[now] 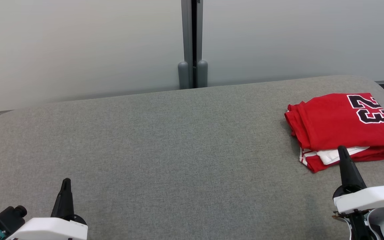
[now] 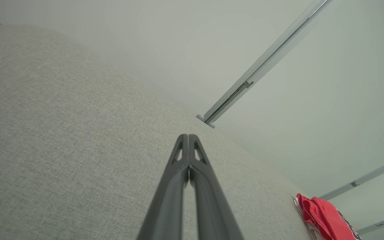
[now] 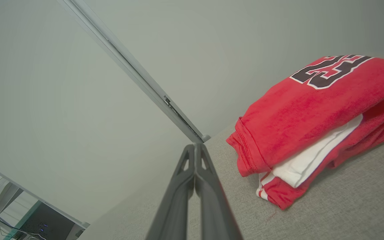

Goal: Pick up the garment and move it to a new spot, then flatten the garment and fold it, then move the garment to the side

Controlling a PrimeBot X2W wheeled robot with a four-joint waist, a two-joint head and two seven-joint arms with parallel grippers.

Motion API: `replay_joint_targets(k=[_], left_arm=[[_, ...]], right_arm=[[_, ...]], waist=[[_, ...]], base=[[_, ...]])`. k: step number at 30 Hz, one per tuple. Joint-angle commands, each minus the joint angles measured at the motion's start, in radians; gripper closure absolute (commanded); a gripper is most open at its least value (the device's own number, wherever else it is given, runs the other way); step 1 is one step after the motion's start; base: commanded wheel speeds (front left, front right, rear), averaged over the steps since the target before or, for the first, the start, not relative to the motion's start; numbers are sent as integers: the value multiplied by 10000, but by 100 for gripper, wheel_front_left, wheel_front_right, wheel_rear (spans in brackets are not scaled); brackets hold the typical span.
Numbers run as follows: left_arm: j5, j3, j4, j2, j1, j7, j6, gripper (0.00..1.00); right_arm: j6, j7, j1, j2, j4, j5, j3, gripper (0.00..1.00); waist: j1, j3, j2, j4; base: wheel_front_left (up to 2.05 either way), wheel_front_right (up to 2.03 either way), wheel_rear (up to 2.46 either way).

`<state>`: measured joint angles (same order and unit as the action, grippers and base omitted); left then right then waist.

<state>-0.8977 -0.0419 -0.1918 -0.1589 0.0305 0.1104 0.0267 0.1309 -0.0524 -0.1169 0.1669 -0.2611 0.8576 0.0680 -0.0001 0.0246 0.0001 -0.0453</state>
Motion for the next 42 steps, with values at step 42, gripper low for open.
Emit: replay_joint_targets(k=[42], left_arm=[[-4087, 949, -248, 584, -981, -1287, -925, 100]], right_arm=[[-1, 962, 12, -642, 180, 4323, -1093, 100]], waist=[[1, -128, -1, 209]], base=[[0, 0, 0]])
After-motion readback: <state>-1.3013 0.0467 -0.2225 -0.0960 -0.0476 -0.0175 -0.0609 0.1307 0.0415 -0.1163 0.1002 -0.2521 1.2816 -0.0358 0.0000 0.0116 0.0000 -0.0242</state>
